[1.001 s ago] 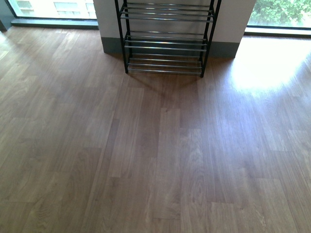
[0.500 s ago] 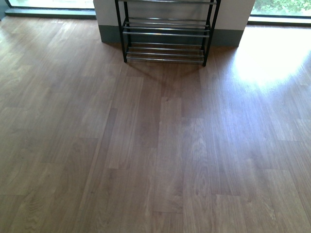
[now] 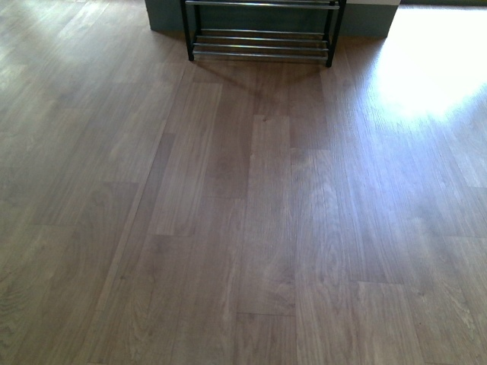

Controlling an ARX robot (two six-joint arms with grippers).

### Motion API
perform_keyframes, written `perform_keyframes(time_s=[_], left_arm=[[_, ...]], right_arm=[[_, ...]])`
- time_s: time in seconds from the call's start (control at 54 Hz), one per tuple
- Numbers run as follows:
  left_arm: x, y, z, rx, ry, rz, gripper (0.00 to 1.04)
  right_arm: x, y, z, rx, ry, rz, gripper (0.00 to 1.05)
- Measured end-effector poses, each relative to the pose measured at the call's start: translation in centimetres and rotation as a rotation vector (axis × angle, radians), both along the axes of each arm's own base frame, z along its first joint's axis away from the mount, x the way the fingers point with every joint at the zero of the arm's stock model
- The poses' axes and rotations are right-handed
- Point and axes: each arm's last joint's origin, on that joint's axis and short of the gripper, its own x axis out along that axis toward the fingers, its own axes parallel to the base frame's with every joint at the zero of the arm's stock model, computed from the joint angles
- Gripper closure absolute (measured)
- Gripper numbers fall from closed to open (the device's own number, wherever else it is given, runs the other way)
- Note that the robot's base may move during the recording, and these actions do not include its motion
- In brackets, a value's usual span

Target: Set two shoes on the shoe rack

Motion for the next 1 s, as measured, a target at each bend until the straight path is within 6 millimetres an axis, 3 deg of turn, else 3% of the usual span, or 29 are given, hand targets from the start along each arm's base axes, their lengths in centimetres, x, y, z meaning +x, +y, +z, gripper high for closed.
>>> perform_keyframes(time_s=[1.001], left_arm=[[0.0,0.0,0.0,0.0,0.0,0.0,0.09]], right_arm=[[0.0,0.0,0.0,0.0,0.0,0.0,0.09]])
